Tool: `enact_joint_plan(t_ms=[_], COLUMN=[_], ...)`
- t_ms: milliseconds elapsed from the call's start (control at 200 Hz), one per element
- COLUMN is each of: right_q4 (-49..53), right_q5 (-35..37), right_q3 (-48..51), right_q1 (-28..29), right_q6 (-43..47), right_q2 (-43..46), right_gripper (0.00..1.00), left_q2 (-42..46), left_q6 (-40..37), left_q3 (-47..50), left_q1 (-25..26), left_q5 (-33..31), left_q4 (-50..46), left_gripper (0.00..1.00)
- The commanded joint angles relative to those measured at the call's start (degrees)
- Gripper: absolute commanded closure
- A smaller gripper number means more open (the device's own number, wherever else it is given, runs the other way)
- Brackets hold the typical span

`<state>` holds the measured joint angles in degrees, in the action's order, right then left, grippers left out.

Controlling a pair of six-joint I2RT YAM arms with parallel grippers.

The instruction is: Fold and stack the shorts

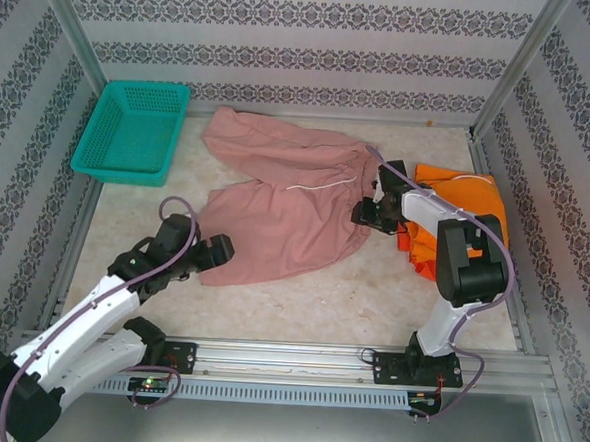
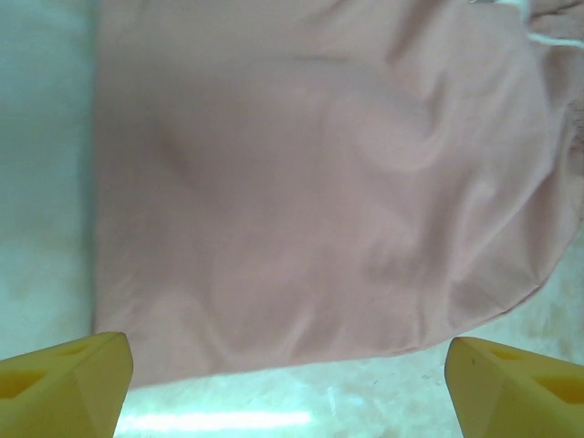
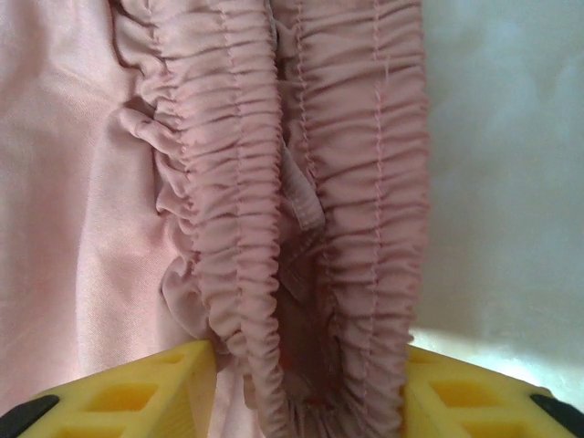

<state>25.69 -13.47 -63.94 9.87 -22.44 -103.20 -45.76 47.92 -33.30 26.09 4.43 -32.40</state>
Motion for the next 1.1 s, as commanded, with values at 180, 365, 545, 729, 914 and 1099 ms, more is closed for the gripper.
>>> enact_joint_plan(t_ms=[180, 365, 545, 729, 914, 1099], right_q4=[-0.12, -0.55, -0.38, -0.29, -0.2, -0.03], right_q5=[-1.29, -1.2, -1.55, -1.9, -2.17, -2.43], right_q3=[-1.96, -0.55, -0.32, -0.04, -0.06, -0.13], right_q1=[0.24, 0.33, 0.58, 0.76, 0.94, 1.11], right_q6=[0.79, 0.43, 0.49, 0.47, 0.45, 0.41], right_q2=[-2.38, -0.69, -0.16, -0.07, 0.19, 0.1], right_gripper=[0.74, 0.84, 0.85, 0.85, 0.85, 0.85], left_q2=[5.3, 4.66, 1.66, -2.41, -4.54, -6.44], left_q6=[12.68, 14.5, 12.89, 10.28, 8.7, 8.44], left_q3=[9.4, 11.74, 12.8, 11.99, 11.15, 11.11], left_q1=[-1.12, -1.07, -1.73, -2.96, -4.12, -4.61], left_q5=[4.01, 4.54, 4.86, 4.22, 4.79, 6.26], left_q4=[-6.53, -7.27, -1.9, 1.77, 4.42, 6.46], left_gripper=[0.18, 0.24, 0.26, 0.33, 0.39, 0.45])
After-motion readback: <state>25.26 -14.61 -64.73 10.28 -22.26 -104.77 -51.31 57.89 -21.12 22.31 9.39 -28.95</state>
